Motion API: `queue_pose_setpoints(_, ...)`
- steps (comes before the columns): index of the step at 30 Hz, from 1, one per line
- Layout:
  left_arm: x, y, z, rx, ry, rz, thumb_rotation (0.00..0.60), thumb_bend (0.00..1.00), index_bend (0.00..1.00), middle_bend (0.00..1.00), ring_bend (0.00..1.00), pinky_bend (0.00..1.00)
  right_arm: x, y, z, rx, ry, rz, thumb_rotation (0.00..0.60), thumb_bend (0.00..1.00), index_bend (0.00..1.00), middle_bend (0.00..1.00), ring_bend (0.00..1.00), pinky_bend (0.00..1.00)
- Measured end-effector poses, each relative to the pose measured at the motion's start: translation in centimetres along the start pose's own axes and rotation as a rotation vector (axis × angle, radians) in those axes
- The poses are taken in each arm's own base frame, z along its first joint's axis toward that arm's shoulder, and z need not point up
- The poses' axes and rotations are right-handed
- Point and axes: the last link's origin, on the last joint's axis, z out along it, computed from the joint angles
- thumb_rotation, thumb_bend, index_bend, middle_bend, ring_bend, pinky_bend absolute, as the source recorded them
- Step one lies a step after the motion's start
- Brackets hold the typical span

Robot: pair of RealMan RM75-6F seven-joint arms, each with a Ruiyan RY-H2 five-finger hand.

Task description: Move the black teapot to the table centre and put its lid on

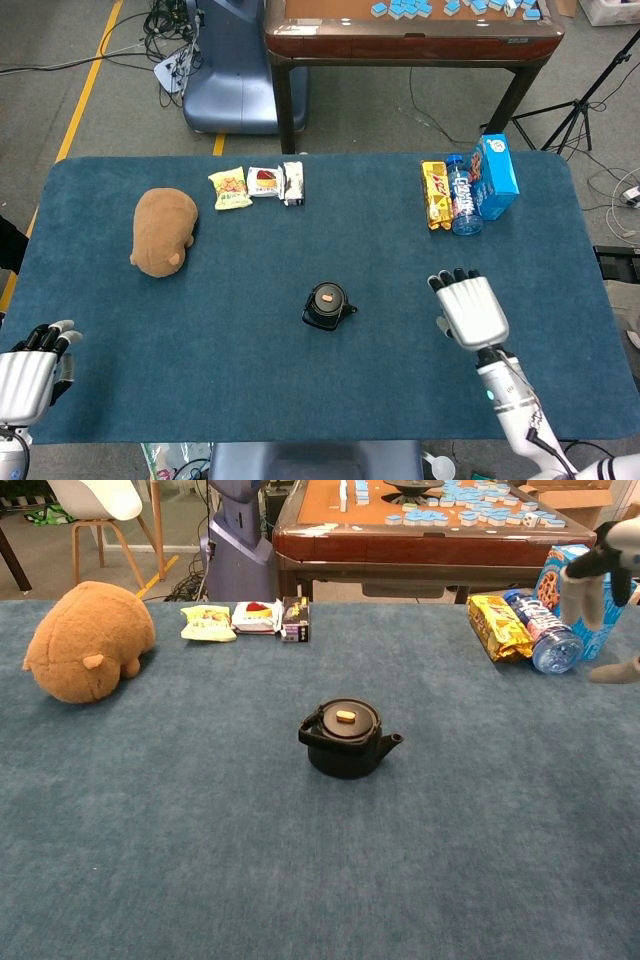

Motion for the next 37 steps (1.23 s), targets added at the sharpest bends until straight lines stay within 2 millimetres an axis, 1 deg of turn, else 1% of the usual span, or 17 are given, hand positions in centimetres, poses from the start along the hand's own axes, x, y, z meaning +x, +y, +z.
queue_pose_setpoints(5, -0.1, 0.2, 0.3, -0.016, 0.002, -0.007, 0.600, 0.60, 0.39, 0.31, 0.27, 0.54, -1.1, 2.1, -2.7, -0.055, 0.025, 0.055, 0.600, 0.00, 0.43, 0.43, 0.37, 0.44)
queue_pose_setpoints(10, 0.0, 0.3, 0.5, -0.052, 0.029, -0.045, 0.600, 0.60, 0.41, 0.33, 0.27, 0.54, -3.0, 4.4, -5.1, -0.111, 0.039, 0.116, 0.600, 0.00, 0.43, 0.43, 0.37, 0.44)
queue_pose_setpoints(16, -0.2, 0.1, 1.0, -0.077, 0.051, -0.061, 0.600, 0.60, 0.42, 0.34, 0.27, 0.54, -5.1, 6.6, -7.6, -0.155, 0.044, 0.164, 0.600, 0.00, 0.43, 0.43, 0.37, 0.44)
queue_pose_setpoints(19, -0.3, 0.1, 1.1, -0.079, 0.054, -0.063, 0.600, 0.60, 0.43, 0.34, 0.27, 0.54, -5.9, 7.5, -8.5, -0.170, 0.053, 0.176, 0.600, 0.00, 0.43, 0.43, 0.37, 0.44)
queue_pose_setpoints(26, -0.5, 0.1, 1.4, -0.066, 0.059, -0.062, 0.600, 0.60, 0.43, 0.35, 0.28, 0.54, -7.2, 9.1, -8.9, -0.177, 0.052, 0.227, 0.600, 0.00, 0.43, 0.44, 0.37, 0.44)
queue_pose_setpoints(37, -0.6, 0.0, 1.7, -0.054, 0.057, -0.056, 0.600, 0.60, 0.44, 0.35, 0.28, 0.54, -7.7, 10.1, -8.4, -0.193, 0.044, 0.287, 0.600, 0.00, 0.43, 0.44, 0.37, 0.44)
